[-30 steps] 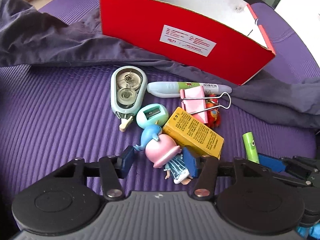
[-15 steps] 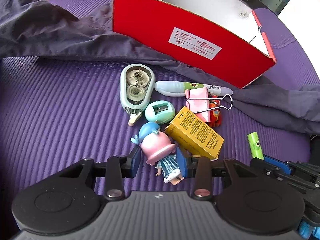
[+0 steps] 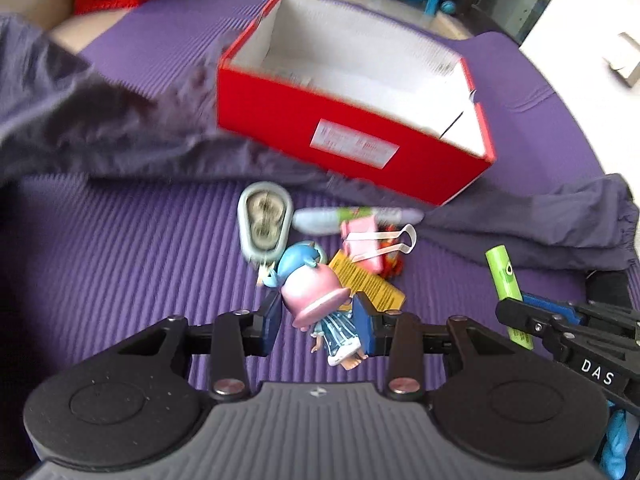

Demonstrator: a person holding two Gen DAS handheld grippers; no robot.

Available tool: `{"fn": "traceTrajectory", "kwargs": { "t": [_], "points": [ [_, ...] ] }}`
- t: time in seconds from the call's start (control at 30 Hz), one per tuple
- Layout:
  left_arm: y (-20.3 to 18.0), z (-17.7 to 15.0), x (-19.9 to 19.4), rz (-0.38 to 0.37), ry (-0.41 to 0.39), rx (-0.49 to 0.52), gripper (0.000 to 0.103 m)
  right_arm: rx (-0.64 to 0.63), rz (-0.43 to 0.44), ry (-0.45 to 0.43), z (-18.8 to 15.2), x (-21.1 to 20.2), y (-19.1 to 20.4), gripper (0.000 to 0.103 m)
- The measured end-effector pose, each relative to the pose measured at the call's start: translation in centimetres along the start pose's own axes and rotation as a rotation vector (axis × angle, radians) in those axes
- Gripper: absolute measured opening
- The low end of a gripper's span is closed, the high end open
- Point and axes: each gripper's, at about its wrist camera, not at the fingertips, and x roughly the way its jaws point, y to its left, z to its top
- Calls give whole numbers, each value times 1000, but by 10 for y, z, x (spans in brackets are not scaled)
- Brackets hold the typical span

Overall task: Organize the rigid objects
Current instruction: 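Carry the figurine and green battery over the shoebox with both grippers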

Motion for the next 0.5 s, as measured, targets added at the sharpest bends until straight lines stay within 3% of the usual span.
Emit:
{"fn": "traceTrajectory", "kwargs": {
  "t": [0.5],
  "points": [
    [-26, 108, -34, -16, -114, 120, 38, -48, -13, -116, 97, -18, 7, 16]
  ]
}}
